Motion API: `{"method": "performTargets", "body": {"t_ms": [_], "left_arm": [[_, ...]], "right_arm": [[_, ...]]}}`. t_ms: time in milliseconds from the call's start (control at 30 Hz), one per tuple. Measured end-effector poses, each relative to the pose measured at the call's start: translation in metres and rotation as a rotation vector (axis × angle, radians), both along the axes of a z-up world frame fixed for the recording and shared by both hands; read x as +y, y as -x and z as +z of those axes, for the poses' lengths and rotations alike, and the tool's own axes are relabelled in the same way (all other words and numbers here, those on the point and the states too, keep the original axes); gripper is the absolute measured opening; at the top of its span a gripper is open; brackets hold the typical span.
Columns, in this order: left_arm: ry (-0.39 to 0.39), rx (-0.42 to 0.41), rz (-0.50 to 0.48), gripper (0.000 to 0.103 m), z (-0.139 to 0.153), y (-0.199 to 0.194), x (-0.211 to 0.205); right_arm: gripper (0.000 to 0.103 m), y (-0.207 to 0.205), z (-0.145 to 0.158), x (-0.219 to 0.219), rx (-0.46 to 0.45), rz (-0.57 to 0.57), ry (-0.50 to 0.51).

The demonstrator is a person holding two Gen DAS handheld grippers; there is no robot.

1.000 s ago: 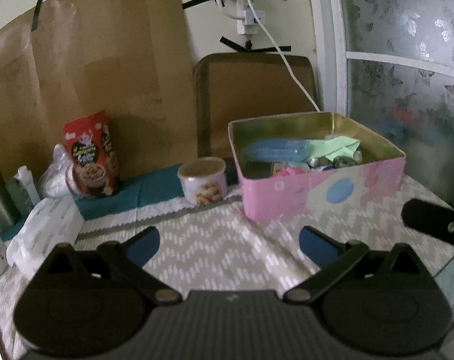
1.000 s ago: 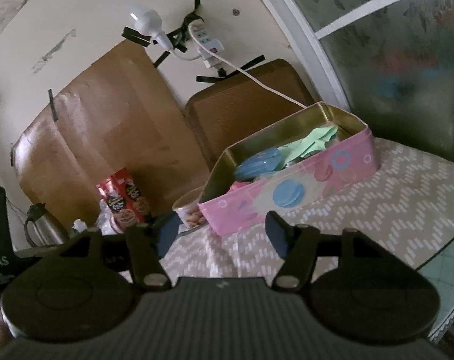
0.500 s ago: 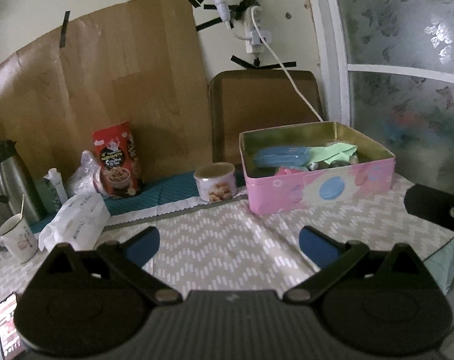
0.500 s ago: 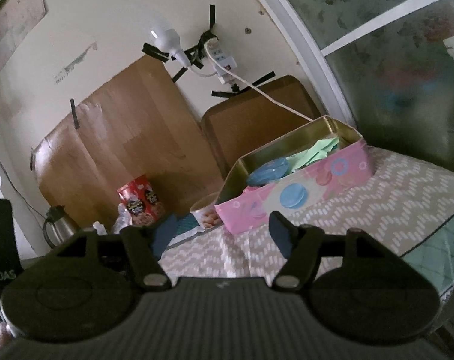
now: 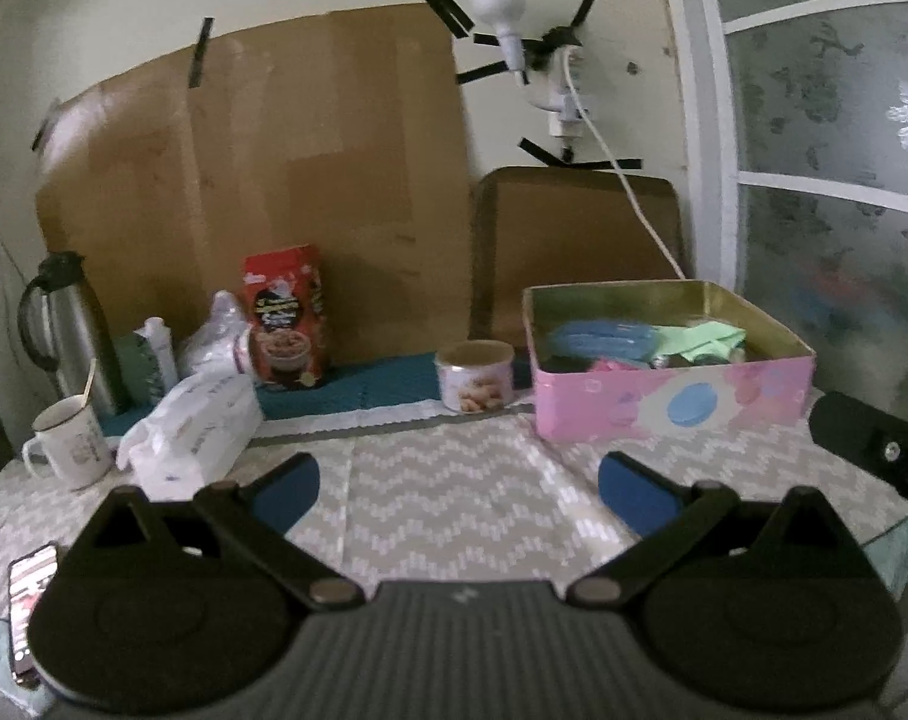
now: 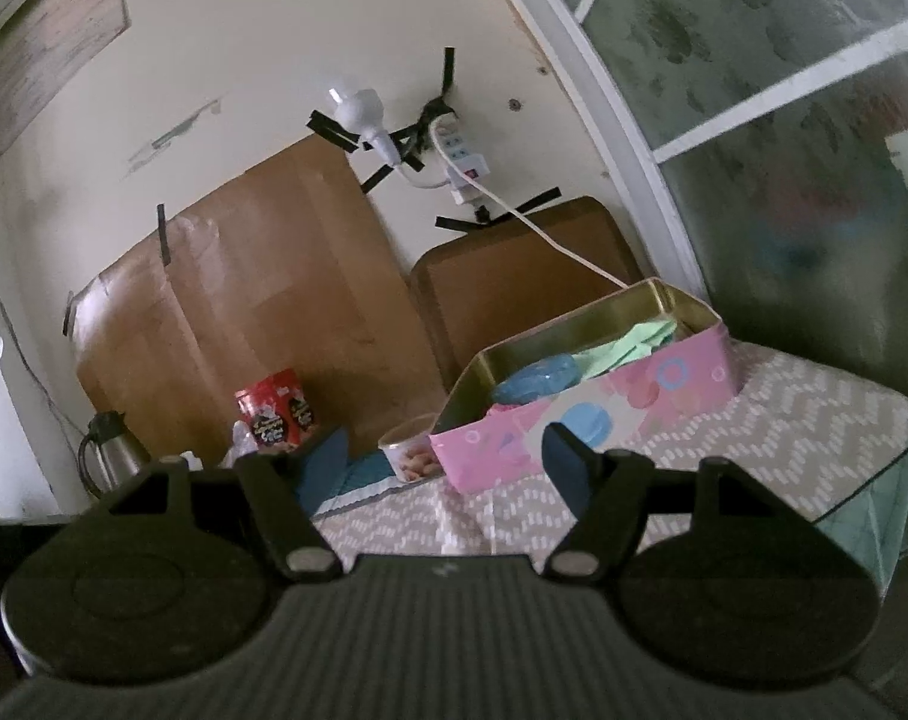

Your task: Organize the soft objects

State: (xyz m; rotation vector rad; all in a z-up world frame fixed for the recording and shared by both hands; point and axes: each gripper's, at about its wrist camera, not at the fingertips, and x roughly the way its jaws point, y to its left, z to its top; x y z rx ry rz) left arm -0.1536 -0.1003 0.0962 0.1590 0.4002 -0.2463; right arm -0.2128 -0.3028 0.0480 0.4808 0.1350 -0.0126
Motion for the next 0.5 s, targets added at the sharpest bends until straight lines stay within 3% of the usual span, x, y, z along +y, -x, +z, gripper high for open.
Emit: {"method": "performTargets", "body": {"t_ms": [500], "left_arm": [[-0.034, -0.020, 0.001, 0.103, -0.0025, 0.0045, -0.0025]], "right_arm": [[0.075, -0.0013, 0.0016, 0.0022, -0.005, 0.006, 0.007]]}}
